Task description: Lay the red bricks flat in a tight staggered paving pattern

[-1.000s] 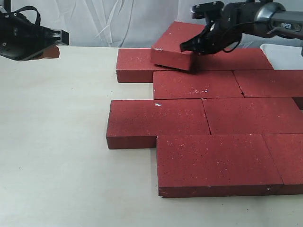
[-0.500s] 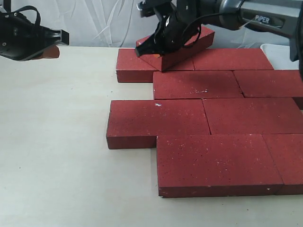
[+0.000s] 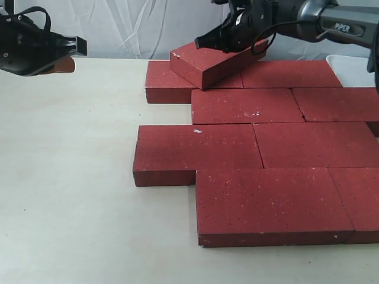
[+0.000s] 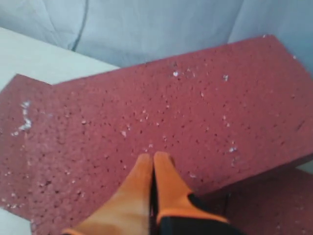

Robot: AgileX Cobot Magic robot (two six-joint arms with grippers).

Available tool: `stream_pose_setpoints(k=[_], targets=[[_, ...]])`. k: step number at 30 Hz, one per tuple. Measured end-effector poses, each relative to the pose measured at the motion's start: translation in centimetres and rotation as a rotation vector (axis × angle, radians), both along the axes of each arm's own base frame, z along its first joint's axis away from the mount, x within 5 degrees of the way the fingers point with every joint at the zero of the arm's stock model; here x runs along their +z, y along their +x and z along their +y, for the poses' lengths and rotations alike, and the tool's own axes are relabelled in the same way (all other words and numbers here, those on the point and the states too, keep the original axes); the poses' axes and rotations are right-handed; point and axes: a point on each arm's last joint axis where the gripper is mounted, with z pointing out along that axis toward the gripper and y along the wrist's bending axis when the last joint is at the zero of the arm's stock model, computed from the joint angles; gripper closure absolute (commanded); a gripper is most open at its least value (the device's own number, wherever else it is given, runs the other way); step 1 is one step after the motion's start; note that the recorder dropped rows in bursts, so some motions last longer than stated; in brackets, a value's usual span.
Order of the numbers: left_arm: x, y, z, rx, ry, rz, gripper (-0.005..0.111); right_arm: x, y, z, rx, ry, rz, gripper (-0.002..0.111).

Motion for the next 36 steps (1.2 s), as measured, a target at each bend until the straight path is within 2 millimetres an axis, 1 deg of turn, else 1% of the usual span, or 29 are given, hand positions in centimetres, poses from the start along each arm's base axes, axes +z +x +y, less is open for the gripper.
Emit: stream_pose_setpoints(k=[3, 6, 9, 11, 13, 14, 15, 17, 20, 21, 23, 25, 27, 30, 33, 36], targets=[[0.0, 0.0, 0.0, 0.001, 0.0, -0.002, 0.107, -1.5, 0.0, 0.2, -0.004, -0.001, 0.048, 0.109], [0.0, 0.0, 0.0, 0.002, 0.0, -0.005, 0.107, -1.8, -0.7, 0.9, 0.011, -0.01, 0.104, 0.109], [0.0, 0.1, 0.0, 0.003, 0.0, -0.007, 0.107, -0.9, -2.1, 2.1, 0.072, -0.054, 0.166, 0.109], [0.0, 0.1, 0.0, 0.003, 0.0, -0.007, 0.107, 0.2, -3.7, 3.6, 0.141, -0.081, 0.219, 0.109], [0.0, 0.1, 0.0, 0.003, 0.0, -0.007, 0.107, 1.7, -5.1, 4.7, 0.194, -0.078, 0.246, 0.109], [0.0, 0.1, 0.0, 0.003, 0.0, -0.007, 0.107, 2.9, -6.1, 5.6, 0.225, -0.06, 0.248, 0.109], [0.0, 0.1, 0.0, 0.003, 0.0, -0.007, 0.107, 3.8, -6.7, 6.1, 0.243, -0.048, 0.248, 0.109], [0.0, 0.1, 0.0, 0.003, 0.0, -0.007, 0.107, 6.2, -7.8, 6.7, 0.27, -0.017, 0.219, 0.109], [0.0, 0.1, 0.0, 0.003, 0.0, -0.007, 0.107, 8.6, -8.2, 6.2, 0.267, -0.019, 0.14, 0.109], [0.0, 0.1, 0.0, 0.003, 0.0, -0.007, 0.107, 9.1, -8.0, 5.9, 0.252, -0.021, 0.113, 0.109], [0.0, 0.1, 0.0, 0.003, 0.0, -0.007, 0.107, 9.2, -6.9, 4.7, 0.192, -0.018, 0.068, 0.109], [0.0, 0.1, 0.0, 0.003, 0.0, -0.007, 0.107, 8.5, -5.5, 3.5, 0.131, 0.001, 0.047, 0.109], [0.0, 0.1, 0.0, 0.003, 0.0, -0.007, 0.107, 7.0, -4.0, 2.0, 0.07, 0.02, 0.052, 0.109], [0.0, 0.1, 0.0, 0.003, 0.0, -0.007, 0.107, 3.7, -2.0, 0.2, 0.006, 0.029, 0.078, 0.109], [0.0, 0.1, 0.0, 0.003, 0.0, -0.007, 0.107, 0.9, -1.0, -0.6, -0.029, 0.038, 0.115, 0.109], [0.0, 0.1, 0.0, 0.003, 0.0, -0.007, 0.107, -1.2, -0.7, -0.5, -0.035, 0.036, 0.147, 0.109]])
